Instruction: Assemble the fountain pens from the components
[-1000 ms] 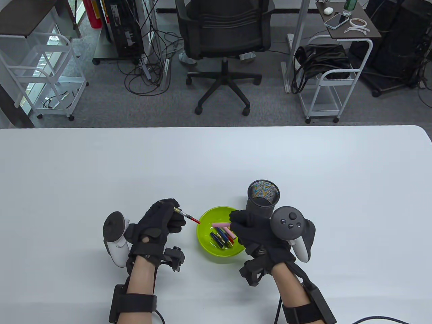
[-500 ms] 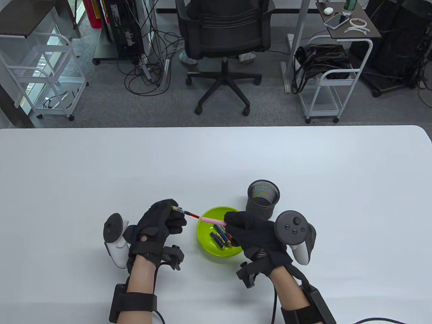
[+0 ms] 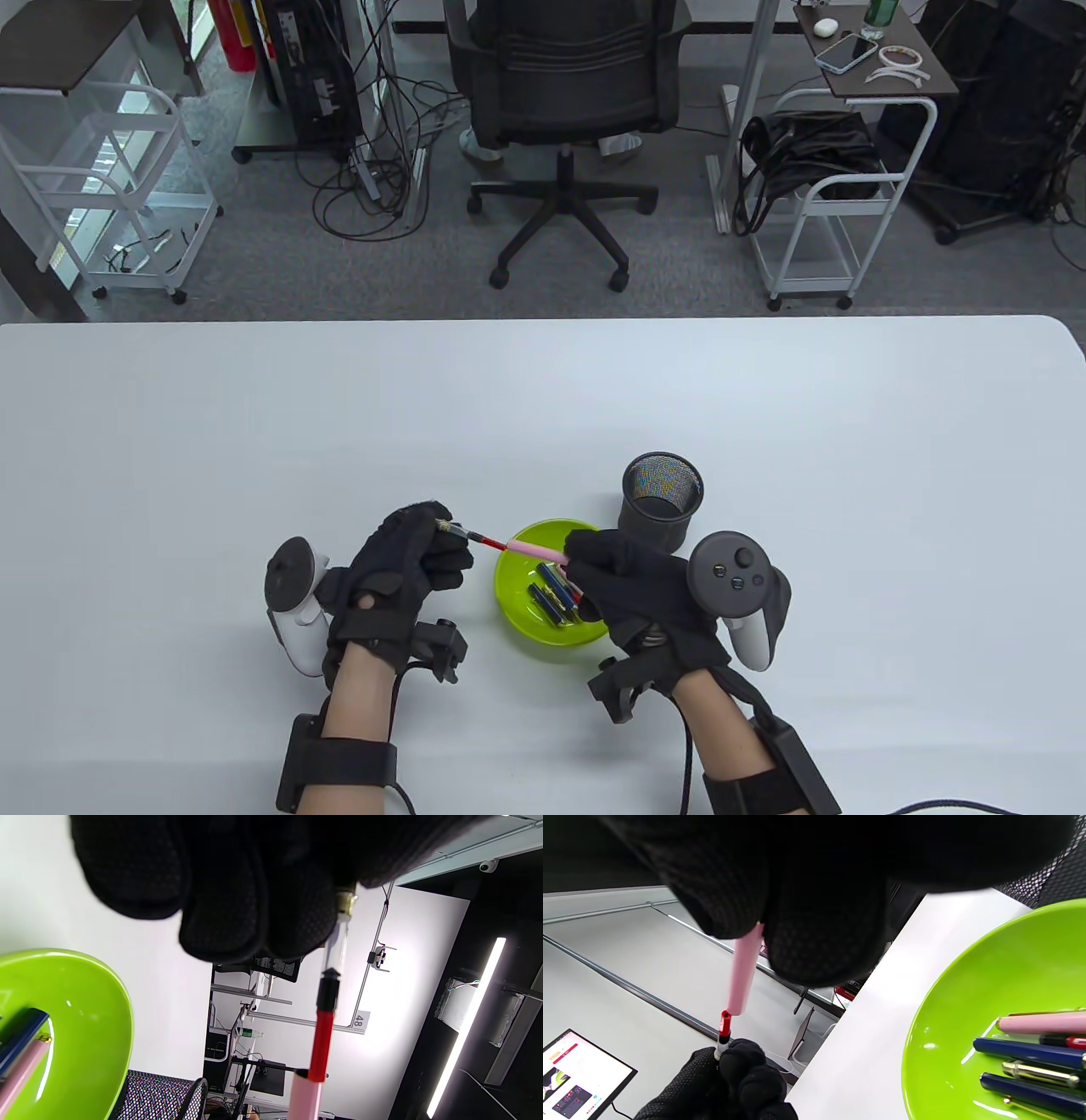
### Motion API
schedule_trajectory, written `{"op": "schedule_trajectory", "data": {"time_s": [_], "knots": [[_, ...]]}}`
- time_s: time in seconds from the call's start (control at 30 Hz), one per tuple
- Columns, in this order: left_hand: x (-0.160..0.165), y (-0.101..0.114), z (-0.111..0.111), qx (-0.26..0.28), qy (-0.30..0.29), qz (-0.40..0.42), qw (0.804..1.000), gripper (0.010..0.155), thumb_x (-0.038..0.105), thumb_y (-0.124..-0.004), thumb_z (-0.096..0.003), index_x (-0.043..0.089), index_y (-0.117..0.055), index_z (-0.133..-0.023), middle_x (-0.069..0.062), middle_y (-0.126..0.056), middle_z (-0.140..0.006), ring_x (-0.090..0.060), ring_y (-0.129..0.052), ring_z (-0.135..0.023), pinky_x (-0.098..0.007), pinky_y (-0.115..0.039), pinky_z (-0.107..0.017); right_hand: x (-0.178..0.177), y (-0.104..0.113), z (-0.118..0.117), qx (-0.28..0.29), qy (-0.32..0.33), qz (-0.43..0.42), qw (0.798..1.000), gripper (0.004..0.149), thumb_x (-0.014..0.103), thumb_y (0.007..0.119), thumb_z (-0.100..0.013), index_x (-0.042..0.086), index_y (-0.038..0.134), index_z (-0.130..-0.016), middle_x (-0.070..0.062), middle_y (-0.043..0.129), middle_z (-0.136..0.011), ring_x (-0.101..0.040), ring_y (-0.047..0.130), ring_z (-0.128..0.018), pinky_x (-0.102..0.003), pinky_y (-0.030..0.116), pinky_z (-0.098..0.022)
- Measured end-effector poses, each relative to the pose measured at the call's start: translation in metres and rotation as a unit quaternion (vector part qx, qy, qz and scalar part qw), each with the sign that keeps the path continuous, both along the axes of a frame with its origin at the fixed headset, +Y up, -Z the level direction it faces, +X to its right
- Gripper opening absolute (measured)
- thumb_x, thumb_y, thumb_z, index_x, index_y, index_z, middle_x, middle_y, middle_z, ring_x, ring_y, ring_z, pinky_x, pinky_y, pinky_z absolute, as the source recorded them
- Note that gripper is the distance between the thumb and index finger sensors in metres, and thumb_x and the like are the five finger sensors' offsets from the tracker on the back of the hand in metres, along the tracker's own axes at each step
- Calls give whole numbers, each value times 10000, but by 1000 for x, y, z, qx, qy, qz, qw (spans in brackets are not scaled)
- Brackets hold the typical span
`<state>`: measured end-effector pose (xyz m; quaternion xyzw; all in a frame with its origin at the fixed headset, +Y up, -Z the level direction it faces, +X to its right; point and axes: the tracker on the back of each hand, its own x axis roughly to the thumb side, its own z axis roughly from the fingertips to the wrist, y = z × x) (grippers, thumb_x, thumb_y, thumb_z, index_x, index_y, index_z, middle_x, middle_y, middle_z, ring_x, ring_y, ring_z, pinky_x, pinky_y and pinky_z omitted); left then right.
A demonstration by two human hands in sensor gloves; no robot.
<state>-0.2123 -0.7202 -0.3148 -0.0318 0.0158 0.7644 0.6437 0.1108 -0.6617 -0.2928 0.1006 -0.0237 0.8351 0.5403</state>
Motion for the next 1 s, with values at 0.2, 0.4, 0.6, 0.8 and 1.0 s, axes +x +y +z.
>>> {"op": "schedule_trajectory", "data": {"time_s": [0.2, 0.4, 0.6, 0.8, 1.0], "knots": [[1, -1, 0, -3, -1, 5, 1000, 459, 463, -686, -567, 166, -715, -916, -13, -938, -776, -228, -975, -633, -464, -820, -481, 0, 1, 0, -2, 1, -5, 1000, 384, 323, 922, -390, 232, 890, -762, -41, 1012, -699, -156, 1074, -246, -339, 909, -80], [0, -2, -1, -3, 0, 5, 1000, 460, 464, -684, -568, 167, -710, -919, -14, -934, -780, -230, -971, -637, -465, -816, -484, -2, 0, 0, -3, 8, -2, 1000, 384, 325, 922, -393, 231, 888, -764, -44, 1010, -700, -159, 1073, -247, -340, 908, -80], [2, -1, -1, -2, -5, 1, 1000, 460, 462, -684, -568, 167, -709, -920, -16, -929, -781, -232, -965, -640, -466, -812, -487, -3, 0, 1, -2, 11, -3, 1000, 385, 325, 922, -393, 228, 888, -764, -45, 1014, -695, -160, 1073, -247, -340, 908, -80], [9, -3, -1, -7, -23, 12, 1000, 458, 469, -687, -570, 172, -711, -918, -10, -932, -781, -229, -967, -643, -464, -815, -488, -7, 0, 2, 2, 12, 1, 1000, 385, 329, 922, -395, 226, 888, -765, -45, 1015, -692, -159, 1074, -245, -341, 908, -78], [19, -4, 0, -6, -45, 22, 999, 456, 491, -689, -572, 193, -698, -916, 1, -910, -786, -226, -947, -658, -463, -801, -501, -9, 1, 5, 12, 3, -2, 1000, 388, 338, 922, -394, 220, 890, -762, -49, 1026, -672, -158, 1075, -236, -341, 909, -76]]}}
